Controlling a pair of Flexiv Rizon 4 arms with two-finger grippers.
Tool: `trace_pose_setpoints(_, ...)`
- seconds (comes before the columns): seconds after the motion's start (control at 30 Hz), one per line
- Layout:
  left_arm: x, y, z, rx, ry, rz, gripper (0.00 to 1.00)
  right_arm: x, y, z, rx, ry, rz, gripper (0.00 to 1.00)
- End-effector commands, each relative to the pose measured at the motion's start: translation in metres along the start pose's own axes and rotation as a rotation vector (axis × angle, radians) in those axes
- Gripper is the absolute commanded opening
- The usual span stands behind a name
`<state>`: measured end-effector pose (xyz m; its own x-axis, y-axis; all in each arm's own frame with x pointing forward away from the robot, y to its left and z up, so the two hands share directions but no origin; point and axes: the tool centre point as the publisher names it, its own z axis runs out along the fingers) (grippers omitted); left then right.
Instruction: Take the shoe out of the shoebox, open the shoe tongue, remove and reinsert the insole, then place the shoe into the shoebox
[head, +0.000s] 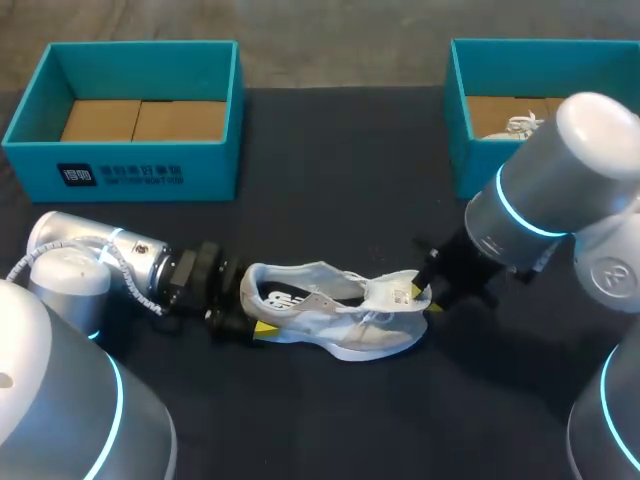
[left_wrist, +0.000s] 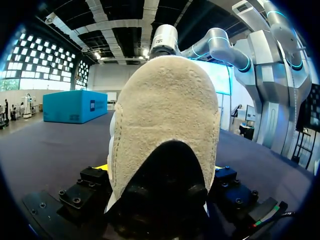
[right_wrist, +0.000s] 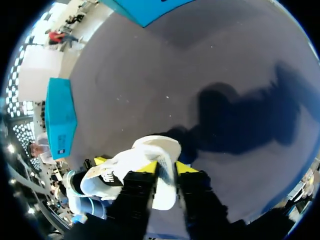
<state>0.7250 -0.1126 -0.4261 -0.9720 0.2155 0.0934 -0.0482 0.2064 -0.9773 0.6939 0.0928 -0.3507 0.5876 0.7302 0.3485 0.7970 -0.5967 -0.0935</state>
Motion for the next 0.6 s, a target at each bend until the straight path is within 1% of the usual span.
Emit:
trace_pose_setpoints(0.03, 0.000, 0.001, 0.000, 0.000, -0.001, 0.000, 0.00, 0.016, -0.013, -0.026, -0.052, -0.050, -0.021, 1.00)
trace_pose_setpoints(0.17, 0.000, 0.001, 0.000, 0.000, -0.001, 0.000, 0.00, 0.042, -0.028, -0.055, -0.110, -0.118, -0.067, 1.00)
trace_pose_setpoints(0.27, 0.000, 0.001, 0.000, 0.000, -0.001, 0.000, 0.00, 0.060, -0.038, -0.071, -0.134, -0.181, -0.092, 1.00)
trace_pose_setpoints(0.4, 0.000, 0.001, 0.000, 0.000, -0.001, 0.000, 0.00, 0.079, -0.048, -0.084, -0.157, -0.256, -0.140, 1.00)
trace_pose_setpoints(0.6, 0.000, 0.001, 0.000, 0.000, -0.001, 0.000, 0.00, 0.105, -0.059, -0.095, -0.184, -0.347, -0.232, 1.00)
